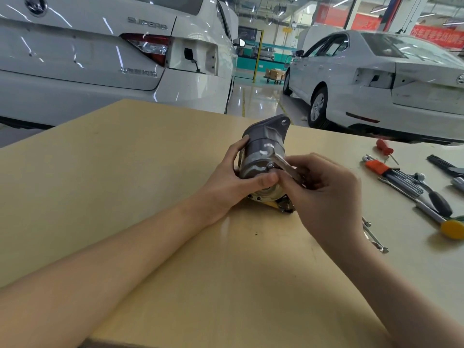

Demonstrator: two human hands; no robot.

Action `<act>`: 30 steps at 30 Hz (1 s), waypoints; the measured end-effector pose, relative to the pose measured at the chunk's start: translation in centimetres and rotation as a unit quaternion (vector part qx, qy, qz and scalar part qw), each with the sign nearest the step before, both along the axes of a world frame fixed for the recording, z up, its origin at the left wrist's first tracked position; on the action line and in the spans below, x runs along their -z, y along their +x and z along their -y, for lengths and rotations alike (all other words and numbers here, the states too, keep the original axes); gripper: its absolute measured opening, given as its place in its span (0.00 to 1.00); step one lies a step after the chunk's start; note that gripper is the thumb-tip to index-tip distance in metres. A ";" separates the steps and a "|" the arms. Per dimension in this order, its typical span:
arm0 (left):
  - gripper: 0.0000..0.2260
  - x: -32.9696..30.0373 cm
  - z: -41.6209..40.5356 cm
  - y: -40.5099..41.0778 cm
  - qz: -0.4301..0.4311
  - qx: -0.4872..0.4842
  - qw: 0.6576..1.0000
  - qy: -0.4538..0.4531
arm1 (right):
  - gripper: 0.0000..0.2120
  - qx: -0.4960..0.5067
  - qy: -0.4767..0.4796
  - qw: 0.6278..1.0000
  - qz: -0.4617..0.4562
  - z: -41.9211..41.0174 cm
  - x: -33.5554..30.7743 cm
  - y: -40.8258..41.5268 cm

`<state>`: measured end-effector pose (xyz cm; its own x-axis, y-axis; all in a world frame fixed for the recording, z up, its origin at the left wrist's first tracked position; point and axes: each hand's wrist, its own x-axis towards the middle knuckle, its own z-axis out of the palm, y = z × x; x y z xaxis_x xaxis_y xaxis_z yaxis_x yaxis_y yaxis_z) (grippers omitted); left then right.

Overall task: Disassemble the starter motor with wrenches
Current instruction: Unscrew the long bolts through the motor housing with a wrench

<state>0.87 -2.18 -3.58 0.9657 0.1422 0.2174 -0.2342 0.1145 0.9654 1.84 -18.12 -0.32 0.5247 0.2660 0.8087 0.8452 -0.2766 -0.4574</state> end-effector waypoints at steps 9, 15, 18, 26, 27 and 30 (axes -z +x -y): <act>0.59 0.2 -0.2 -0.1 0.011 0.029 0.999 -0.004 | 0.05 0.029 -0.095 0.974 0.202 0.2 0.4 0.4; 0.54 0.1 -0.2 -0.2 0.004 0.033 0.999 -0.018 | 0.10 -0.003 -0.146 0.960 0.237 0.9 0.4 1.2; 0.60 -0.2 -0.1 -0.4 0.000 0.039 0.999 -0.017 | 0.10 0.013 -0.108 0.978 0.180 0.9 0.4 1.2; 0.59 0.1 -0.2 -0.2 0.000 0.040 0.999 -0.020 | 0.06 0.019 -0.125 0.962 0.243 0.7 0.3 1.1; 0.56 0.1 -0.2 -0.2 0.000 0.038 0.999 -0.020 | 0.07 0.015 -0.138 0.956 0.257 0.8 0.3 1.2; 0.54 0.1 -0.2 -0.1 0.001 0.037 0.999 -0.022 | 0.10 0.004 -0.150 0.955 0.256 1.0 0.2 1.4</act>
